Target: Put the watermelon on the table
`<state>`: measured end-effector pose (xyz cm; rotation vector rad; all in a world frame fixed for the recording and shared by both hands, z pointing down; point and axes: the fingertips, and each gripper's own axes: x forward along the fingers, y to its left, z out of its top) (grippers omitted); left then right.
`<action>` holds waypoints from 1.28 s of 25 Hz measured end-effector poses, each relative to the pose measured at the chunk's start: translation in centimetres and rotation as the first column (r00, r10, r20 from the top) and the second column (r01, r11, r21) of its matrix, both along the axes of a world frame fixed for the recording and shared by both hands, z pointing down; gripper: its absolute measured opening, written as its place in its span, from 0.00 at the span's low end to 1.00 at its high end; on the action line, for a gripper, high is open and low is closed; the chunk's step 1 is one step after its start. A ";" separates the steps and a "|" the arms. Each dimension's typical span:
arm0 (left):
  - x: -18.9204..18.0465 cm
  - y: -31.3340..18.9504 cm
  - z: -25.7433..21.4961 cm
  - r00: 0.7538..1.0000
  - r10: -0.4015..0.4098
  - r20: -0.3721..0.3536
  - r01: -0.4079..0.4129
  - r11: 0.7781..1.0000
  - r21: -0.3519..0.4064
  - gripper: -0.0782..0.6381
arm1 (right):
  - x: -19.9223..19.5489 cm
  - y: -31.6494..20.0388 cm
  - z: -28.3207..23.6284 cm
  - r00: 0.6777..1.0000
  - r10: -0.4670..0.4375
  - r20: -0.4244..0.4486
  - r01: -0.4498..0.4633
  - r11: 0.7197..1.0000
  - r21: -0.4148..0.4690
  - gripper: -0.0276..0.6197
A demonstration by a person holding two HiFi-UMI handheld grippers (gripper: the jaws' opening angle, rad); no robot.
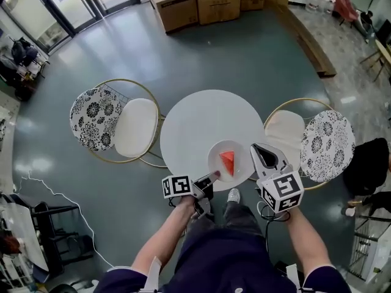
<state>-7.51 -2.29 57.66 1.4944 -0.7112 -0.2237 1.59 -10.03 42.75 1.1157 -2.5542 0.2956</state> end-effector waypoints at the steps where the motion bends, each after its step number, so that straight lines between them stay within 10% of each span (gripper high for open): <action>1: 0.0 -0.3 0.4 1.000 -0.009 0.001 0.009 1.000 -0.006 0.13 | 0.2 -0.3 0.5 1.000 -0.001 -0.003 0.001 1.000 -0.009 0.05; 32: 0.9 -5.9 10.5 0.989 -0.138 0.046 0.145 0.970 -0.196 0.13 | 4.3 -2.7 5.6 0.998 0.017 -0.059 -0.025 0.992 -0.127 0.05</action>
